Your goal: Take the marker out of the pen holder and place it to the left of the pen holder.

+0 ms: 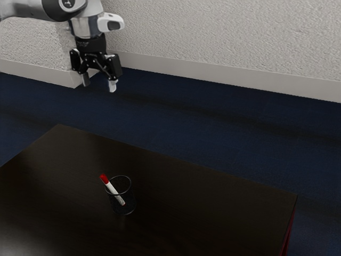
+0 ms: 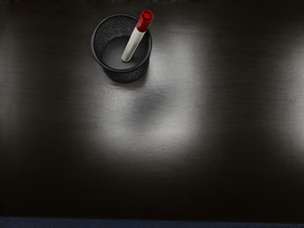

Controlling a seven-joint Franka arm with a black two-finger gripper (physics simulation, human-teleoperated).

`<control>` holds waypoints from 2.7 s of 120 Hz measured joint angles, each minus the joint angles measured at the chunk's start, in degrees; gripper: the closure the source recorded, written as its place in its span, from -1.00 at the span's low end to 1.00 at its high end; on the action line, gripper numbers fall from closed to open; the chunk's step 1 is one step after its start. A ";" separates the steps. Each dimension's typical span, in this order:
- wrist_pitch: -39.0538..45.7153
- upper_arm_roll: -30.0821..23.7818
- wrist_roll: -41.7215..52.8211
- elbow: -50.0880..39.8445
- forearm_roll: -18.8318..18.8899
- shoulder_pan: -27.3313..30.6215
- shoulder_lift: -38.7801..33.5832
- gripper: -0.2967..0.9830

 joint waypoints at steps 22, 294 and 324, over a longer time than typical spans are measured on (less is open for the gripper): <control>-0.20 0.10 -0.14 -0.07 0.06 -1.58 0.08 -0.54; 54.26 2.39 9.49 -58.78 -14.39 -0.44 -12.49 0.51; 52.33 -0.34 8.69 -56.10 -13.56 -0.52 -12.47 0.64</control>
